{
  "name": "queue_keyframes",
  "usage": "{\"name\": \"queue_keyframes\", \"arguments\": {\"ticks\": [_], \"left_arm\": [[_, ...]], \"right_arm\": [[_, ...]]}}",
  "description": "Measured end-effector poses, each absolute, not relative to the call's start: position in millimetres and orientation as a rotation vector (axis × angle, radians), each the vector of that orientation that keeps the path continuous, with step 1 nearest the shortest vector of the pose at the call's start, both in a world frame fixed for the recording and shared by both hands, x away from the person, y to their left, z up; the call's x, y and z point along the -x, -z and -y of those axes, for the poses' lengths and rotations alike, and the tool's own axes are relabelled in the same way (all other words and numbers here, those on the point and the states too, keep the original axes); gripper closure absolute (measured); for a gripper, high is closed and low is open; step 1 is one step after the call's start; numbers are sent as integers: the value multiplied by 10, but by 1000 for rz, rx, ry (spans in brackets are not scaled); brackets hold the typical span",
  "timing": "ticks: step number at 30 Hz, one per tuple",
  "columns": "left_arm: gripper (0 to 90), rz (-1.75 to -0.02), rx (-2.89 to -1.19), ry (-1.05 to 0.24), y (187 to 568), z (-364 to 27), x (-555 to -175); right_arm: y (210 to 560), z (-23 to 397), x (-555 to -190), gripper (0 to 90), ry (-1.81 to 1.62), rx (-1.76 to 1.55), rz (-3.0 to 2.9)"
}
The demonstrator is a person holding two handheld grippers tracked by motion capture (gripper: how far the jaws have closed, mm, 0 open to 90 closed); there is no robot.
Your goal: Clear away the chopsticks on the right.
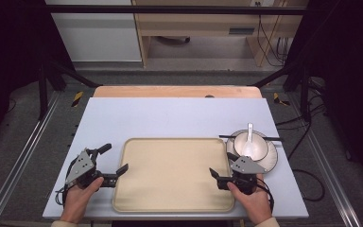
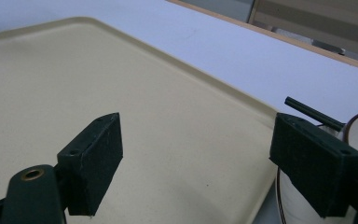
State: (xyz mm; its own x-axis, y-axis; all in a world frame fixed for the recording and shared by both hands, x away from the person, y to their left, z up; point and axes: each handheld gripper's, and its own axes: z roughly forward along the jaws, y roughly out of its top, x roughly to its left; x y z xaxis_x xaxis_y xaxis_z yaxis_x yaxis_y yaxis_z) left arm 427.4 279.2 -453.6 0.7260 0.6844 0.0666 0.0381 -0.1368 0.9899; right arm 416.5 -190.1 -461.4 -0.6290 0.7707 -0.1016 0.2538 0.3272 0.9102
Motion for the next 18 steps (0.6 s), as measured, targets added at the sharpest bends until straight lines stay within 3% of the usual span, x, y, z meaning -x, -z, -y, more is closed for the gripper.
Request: {"name": "queue_keyframes", "arguments": {"ticks": [5,7,18], "left_arm": [[42,-597,-1649,-620,4548,-2801,-4285],[45,-594,-1671,-631,4553,-2790,-4286],[49,-616,-1657,-623,4561,-2817,-4292]], "right_arm": [[4594,1859,-4133,166,-1255,-858,-2072],[4573,1840,-4129,122,-1213,-872,-2082],[4425,1790,-4006,169,-1154,-825,-2078]]}}
